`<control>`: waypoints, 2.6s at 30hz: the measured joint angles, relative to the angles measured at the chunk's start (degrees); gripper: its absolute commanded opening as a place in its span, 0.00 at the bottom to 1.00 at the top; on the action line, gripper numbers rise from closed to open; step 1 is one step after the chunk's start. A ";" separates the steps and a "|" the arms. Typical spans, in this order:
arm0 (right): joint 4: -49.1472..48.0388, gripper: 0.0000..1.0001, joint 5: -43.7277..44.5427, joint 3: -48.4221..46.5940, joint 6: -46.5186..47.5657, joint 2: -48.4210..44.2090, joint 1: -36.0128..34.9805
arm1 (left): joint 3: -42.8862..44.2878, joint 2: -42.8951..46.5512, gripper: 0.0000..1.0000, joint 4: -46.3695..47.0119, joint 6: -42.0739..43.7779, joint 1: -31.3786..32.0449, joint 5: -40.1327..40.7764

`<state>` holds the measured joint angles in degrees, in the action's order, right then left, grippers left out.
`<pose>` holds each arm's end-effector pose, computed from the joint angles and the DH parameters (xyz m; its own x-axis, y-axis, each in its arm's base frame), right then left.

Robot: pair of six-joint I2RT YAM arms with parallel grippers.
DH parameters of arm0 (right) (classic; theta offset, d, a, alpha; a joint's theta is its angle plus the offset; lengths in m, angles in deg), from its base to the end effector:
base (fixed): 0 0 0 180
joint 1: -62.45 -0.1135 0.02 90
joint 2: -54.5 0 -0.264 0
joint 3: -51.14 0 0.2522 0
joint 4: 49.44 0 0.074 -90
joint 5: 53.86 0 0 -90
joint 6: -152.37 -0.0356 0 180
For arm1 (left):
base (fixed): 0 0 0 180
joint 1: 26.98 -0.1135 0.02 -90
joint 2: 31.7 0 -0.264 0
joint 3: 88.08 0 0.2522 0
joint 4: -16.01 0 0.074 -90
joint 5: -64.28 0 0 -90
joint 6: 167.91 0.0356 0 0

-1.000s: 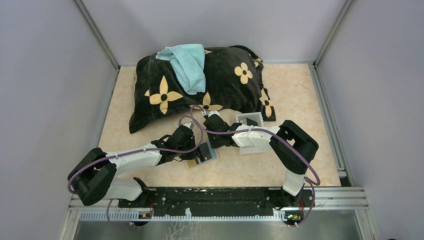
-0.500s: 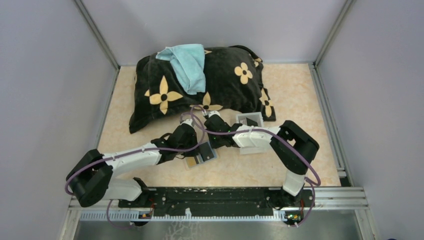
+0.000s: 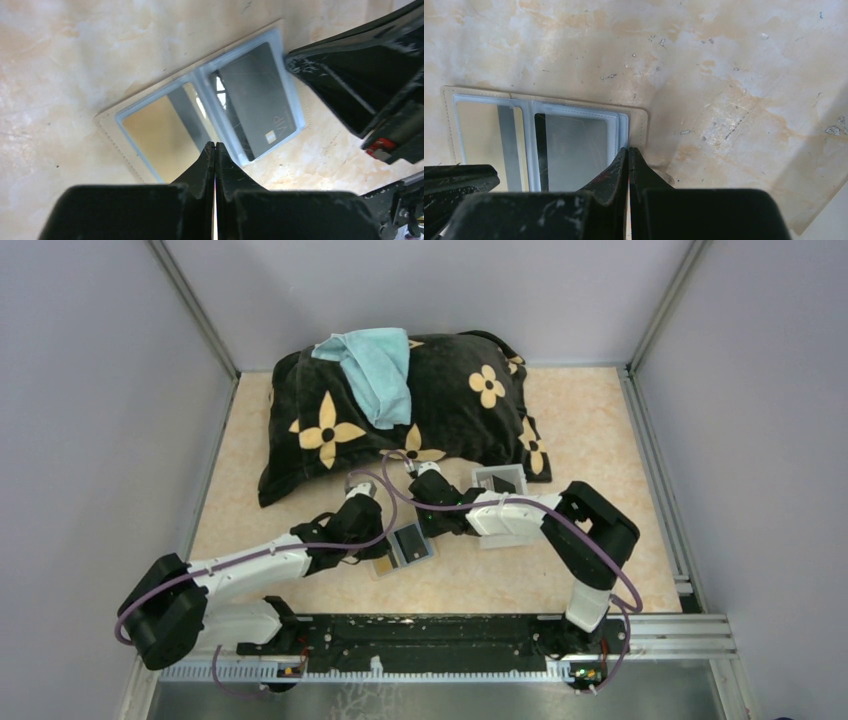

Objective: Put the credit cards into the card holder
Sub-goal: Insert the credit card into the card holder, then pick up the credit card from the storage box.

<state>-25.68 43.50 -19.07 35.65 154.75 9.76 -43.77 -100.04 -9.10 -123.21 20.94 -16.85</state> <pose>0.2157 0.2755 0.1588 -0.7709 -0.2759 -0.5740 -0.4437 0.8793 0.1732 0.1544 -0.1628 0.1736 -0.8297 -0.1290 -0.5431 0.1080 0.9174 -0.3830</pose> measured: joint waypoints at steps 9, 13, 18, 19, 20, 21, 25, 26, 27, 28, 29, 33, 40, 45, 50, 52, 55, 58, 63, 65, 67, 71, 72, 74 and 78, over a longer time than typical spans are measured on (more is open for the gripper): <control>0.87 0.00 1.07 0.15 0.72 -0.61 0.00 | -0.48 -2.97 0.00 -1.90 -1.84 0.00 0.76; 2.34 0.00 2.27 0.20 1.27 -0.81 0.26 | -0.15 -5.11 0.00 0.55 -2.05 0.00 0.50; 3.37 0.00 2.93 0.55 1.66 -1.20 0.37 | 2.16 -9.75 0.00 3.28 -1.70 0.00 -0.35; 3.50 0.00 2.99 0.57 1.66 -1.25 0.37 | 2.58 -10.19 0.00 3.28 -1.55 0.00 -0.52; 3.52 0.00 3.06 0.57 1.68 -1.25 0.37 | 2.89 -10.60 0.00 3.32 -1.40 0.00 -0.57; 3.54 0.00 3.10 0.57 1.68 -1.27 0.37 | 3.17 -10.91 0.00 3.30 -1.31 0.00 -0.68; 3.76 0.00 3.10 0.57 1.70 -1.31 0.37 | 3.87 -11.91 0.00 3.69 -1.09 0.00 -1.01; 3.76 0.00 3.10 0.57 1.70 -1.31 0.37 | 4.02 -12.02 0.00 3.65 -1.05 0.00 -1.03; 3.76 0.00 3.10 0.57 1.70 -1.31 0.37 | 4.09 -12.17 0.00 3.78 -1.03 0.00 -1.07; 3.76 0.00 3.10 0.57 1.70 -1.31 0.37 | 4.22 -12.28 0.00 3.76 -0.96 0.00 -1.14; 3.78 0.00 3.10 0.57 1.73 -1.31 0.37 | 4.26 -12.33 0.00 3.72 -0.94 0.00 -1.18; 3.82 0.00 3.10 0.57 1.81 -1.36 0.37 | 4.42 -12.33 0.00 3.43 -0.96 0.00 -1.09; 7.74 0.17 4.13 0.35 3.19 -3.87 0.37 | 4.90 -8.81 0.04 -2.03 -3.80 0.26 1.99; 13.25 0.42 5.92 -5.84 5.11 -6.75 0.37 | 4.90 -2.78 0.20 -5.46 -6.21 0.26 4.22; 16.39 0.57 10.43 -12.74 7.32 -10.01 0.55 | 4.70 -1.68 0.41 -6.88 -7.15 0.26 4.17; 17.59 0.58 12.52 -13.79 8.22 -11.93 1.20 | 4.31 -1.22 0.47 -7.32 -7.21 0.26 4.04; 19.06 0.59 14.49 -13.94 9.18 -14.64 4.02 | 4.17 -0.52 0.51 -7.50 -6.82 0.26 3.58; 20.06 0.60 15.47 -13.29 9.64 -17.18 9.03 | 4.37 -0.72 0.52 -7.06 -5.79 0.26 2.73; 20.31 0.60 15.39 -10.03 10.10 -20.65 16.26 | 8.22 -4.39 0.52 -6.75 -3.50 0.35 0.79; 20.26 0.60 14.80 -8.44 10.23 -21.11 18.12 | 9.86 -5.68 0.52 -6.45 -2.73 0.37 0.26; 20.31 0.60 13.90 -7.34 10.23 -21.07 19.15 | 11.63 -7.08 0.52 -6.14 -2.05 0.37 -0.33; 19.89 0.60 11.82 -5.42 10.16 -20.96 20.31 | 15.26 -10.86 0.53 -5.18 -0.83 0.37 -1.60; 19.63 0.60 11.26 -4.96 10.12 -20.94 20.41 | 16.00 -11.72 0.53 -5.16 -0.57 0.37 -1.81; 19.23 0.60 9.97 -3.93 10.05 -20.83 20.90 | 17.90 -14.01 0.53 -4.90 0.02 0.37 -2.43; 18.18 0.61 7.48 -2.51 9.68 -20.15 22.58 | 21.27 -17.99 0.53 -4.50 0.76 0.46 -3.37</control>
<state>-7.49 50.97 -21.58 45.33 134.59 32.34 -22.51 -118.03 -13.61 -122.45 21.40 -20.22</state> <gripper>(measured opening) 0.602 0.527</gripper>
